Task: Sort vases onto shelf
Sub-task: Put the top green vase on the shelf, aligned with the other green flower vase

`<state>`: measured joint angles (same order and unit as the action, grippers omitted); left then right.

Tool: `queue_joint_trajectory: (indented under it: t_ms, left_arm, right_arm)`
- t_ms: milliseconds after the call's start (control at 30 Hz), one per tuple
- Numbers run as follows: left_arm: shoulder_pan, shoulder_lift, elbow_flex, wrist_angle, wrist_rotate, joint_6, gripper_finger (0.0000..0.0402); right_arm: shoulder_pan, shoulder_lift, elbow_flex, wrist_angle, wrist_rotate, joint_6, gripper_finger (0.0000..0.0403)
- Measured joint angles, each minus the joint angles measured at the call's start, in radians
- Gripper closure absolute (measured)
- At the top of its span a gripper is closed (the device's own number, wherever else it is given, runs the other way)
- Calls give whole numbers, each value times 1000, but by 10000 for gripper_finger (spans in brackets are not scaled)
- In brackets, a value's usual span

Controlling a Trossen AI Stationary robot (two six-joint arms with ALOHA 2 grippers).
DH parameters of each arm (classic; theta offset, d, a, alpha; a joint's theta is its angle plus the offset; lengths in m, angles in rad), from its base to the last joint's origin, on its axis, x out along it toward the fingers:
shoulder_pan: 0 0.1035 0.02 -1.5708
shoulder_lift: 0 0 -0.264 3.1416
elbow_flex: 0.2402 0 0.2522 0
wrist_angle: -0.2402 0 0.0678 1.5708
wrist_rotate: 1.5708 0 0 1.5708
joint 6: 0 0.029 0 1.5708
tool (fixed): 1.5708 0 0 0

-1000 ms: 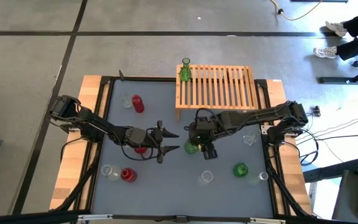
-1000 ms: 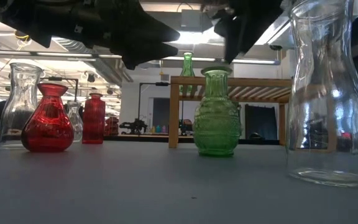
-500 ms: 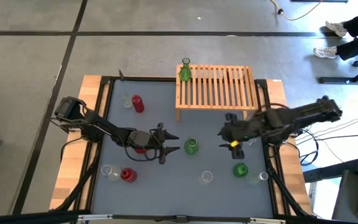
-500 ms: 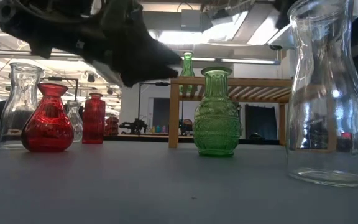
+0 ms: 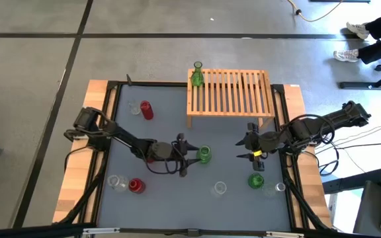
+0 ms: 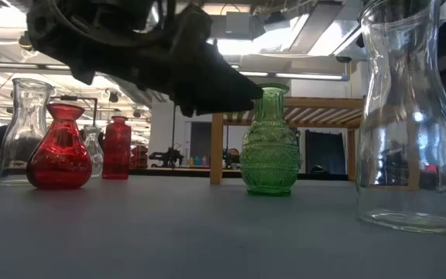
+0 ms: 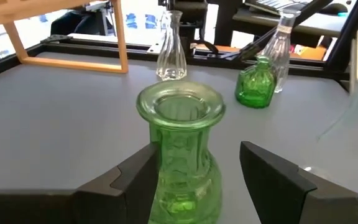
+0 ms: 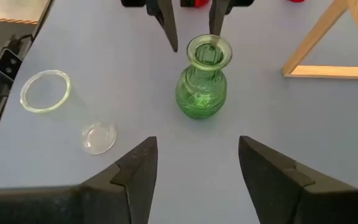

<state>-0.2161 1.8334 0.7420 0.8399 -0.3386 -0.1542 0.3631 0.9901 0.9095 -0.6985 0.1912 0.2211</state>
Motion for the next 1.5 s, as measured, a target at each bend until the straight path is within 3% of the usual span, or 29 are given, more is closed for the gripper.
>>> queue_joint_trajectory:
  t_ms: [633,833,1067,1300,1500]
  left_arm:
    - [51,160,175,-6,17,39,186]
    - [55,157,195,-5,15,60,193]
    - [54,157,195,-12,16,61,244]
    - [50,127,194,-24,15,58,244]
    - [37,12,196,-70,15,57,238]
  right_arm:
    - [-1,0,-1,21,10,-16,193]
    - [-1,0,-1,19,10,-17,193]
    - [-1,0,-1,18,11,-18,194]
    - [-1,0,-2,17,11,-18,194]
    - [-1,0,-2,17,11,-18,194]
